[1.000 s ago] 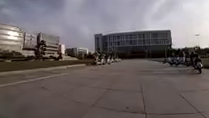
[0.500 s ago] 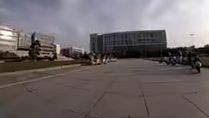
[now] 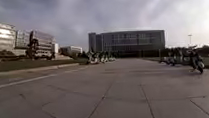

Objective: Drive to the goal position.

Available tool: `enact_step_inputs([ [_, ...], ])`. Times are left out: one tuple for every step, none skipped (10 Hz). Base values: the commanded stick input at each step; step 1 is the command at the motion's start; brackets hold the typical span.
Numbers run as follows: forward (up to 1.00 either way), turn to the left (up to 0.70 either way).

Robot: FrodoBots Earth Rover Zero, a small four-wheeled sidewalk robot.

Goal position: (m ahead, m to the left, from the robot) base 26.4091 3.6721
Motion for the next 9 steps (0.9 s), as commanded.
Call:
enact_step_inputs([
  [0.45,0.00],
  [0.45,0.00],
  [0.45,0.00],
  [0.45,0.00],
  [0.45,0.00],
  [0.45,0.00],
  [0.45,0.00],
  [0.45,0.00],
  [0.45,0.00],
])
